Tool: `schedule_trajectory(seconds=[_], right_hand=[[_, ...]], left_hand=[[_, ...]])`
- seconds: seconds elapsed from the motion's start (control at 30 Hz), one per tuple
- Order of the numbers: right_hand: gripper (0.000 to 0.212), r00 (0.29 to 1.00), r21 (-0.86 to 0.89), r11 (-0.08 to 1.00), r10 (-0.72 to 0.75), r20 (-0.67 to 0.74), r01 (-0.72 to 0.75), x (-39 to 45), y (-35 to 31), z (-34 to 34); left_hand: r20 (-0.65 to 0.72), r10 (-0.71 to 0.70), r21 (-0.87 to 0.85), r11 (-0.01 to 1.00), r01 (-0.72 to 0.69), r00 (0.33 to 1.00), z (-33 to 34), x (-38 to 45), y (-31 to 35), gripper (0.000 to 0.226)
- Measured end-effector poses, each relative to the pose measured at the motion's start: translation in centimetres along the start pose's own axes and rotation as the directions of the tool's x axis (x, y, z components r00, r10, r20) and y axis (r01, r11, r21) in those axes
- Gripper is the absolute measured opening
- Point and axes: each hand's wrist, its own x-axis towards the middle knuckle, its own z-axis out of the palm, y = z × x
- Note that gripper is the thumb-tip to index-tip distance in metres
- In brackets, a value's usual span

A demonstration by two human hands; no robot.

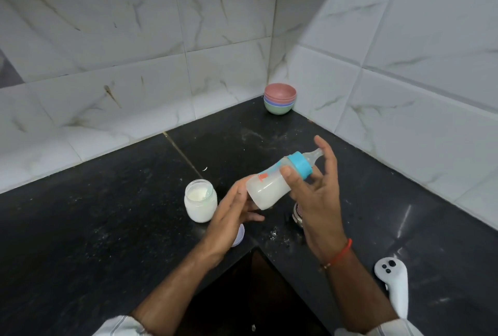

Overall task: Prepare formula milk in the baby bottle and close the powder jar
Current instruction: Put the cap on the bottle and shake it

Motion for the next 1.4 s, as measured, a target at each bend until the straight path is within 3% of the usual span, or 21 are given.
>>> schedule_trajectory(seconds=[0.13,0.23,0.3,0.37,0.43,0.5,0.57,0.6,0.67,0.73,0.8,0.87,0.9,0.97,1.0,1.13,1.17,1.27,1.3,1.4], right_hand=[[0.084,0.998,-0.083,0.995,-0.050,0.036,0.053,-0.2,0.4,0.1],[0.096,0.981,-0.091,0.994,-0.047,0.191,0.065,-0.6,0.6,0.1],[0.101,0.963,-0.180,0.979,-0.049,0.264,0.099,-0.5,0.7,-0.1],[0.102,0.959,-0.218,0.968,-0.064,0.275,0.127,-0.5,-0.1,0.0],[0.100,0.955,-0.229,0.942,-0.192,0.224,0.244,-0.8,-1.3,0.3],[0.100,0.894,-0.236,0.862,-0.435,0.109,0.448,-1.2,-2.8,1.0],[0.097,0.767,-0.318,0.719,-0.640,0.044,0.618,-1.3,-2.8,0.8],[0.096,0.753,-0.379,0.682,-0.655,0.067,0.626,-1.0,-2.2,0.5],[0.094,0.864,-0.511,0.707,-0.475,0.170,0.489,-0.9,-0.8,0.1],[0.098,0.893,-0.528,0.728,-0.423,0.155,0.437,-1.4,-0.7,0.0],[0.104,0.799,-0.402,0.719,-0.599,0.054,0.567,-1.9,-2.1,0.7],[0.102,0.690,-0.442,0.602,-0.722,0.055,0.665,-1.5,-2.0,0.8],[0.099,0.706,-0.498,0.577,-0.700,0.107,0.647,-1.2,-1.6,0.9],[0.094,0.830,-0.576,0.620,-0.517,0.209,0.532,-1.1,-0.8,0.6],[0.093,0.841,-0.578,0.630,-0.497,0.213,0.519,-1.3,-0.7,0.4],[0.097,0.700,-0.432,0.610,-0.711,0.074,0.665,-1.4,-2.2,0.9],[0.095,0.694,-0.463,0.590,-0.716,0.080,0.662,-1.1,-1.8,0.8],[0.092,0.853,-0.589,0.632,-0.472,0.223,0.504,-0.8,-0.4,0.2],[0.093,0.861,-0.587,0.642,-0.457,0.223,0.493,-1.0,-0.6,0.1],[0.096,0.764,-0.441,0.665,-0.641,0.078,0.603,-1.2,-2.3,0.4]], left_hand=[[0.052,-0.057,-0.248,0.966,0.068,0.997,1.3,0.5,0.8,0.051],[0.103,-0.174,-0.428,0.881,0.201,0.979,1.7,0.8,1.2,0.060],[0.157,-0.273,-0.450,0.836,0.315,0.949,1.3,0.8,1.2,0.069],[0.183,-0.317,-0.374,0.853,0.364,0.931,0.9,1.0,0.9,0.078],[0.058,-0.253,-0.178,0.949,0.260,0.966,0.6,1.4,0.5,0.081],[-0.131,-0.030,0.163,0.985,0.051,0.991,0.1,1.6,0.2,0.062],[-0.224,0.189,0.390,0.916,-0.089,0.956,-0.8,1.6,0.0,0.041],[-0.263,0.232,0.430,0.897,-0.101,0.937,-1.3,1.6,0.2,0.034],[-0.301,0.261,0.490,0.868,-0.086,0.917,-2.2,1.8,0.5,0.026],[-0.281,0.293,0.577,0.813,-0.083,0.914,-2.6,1.6,1.0,0.026],[-0.277,0.311,0.609,0.789,-0.084,0.909,-2.8,1.6,1.1,0.025],[-0.288,0.315,0.611,0.788,-0.080,0.904,-2.8,1.6,0.9,0.025],[-0.288,0.312,0.609,0.789,-0.078,0.906,-2.7,1.5,0.8,0.025],[-0.275,0.315,0.615,0.784,-0.085,0.908,-2.4,1.3,0.8,0.025],[-0.267,0.323,0.622,0.778,-0.094,0.908,-2.3,1.2,0.8,0.024],[-0.265,0.351,0.638,0.762,-0.110,0.898,-2.6,1.4,0.6,0.023],[-0.264,0.348,0.642,0.760,-0.105,0.899,-2.6,1.4,0.5,0.022],[-0.236,0.354,0.659,0.743,-0.119,0.905,-2.4,1.3,0.5,0.022],[-0.224,0.365,0.668,0.733,-0.131,0.903,-2.4,1.2,0.5,0.021],[-0.241,0.352,0.644,0.755,-0.122,0.904,-2.5,1.6,0.4,0.021]])
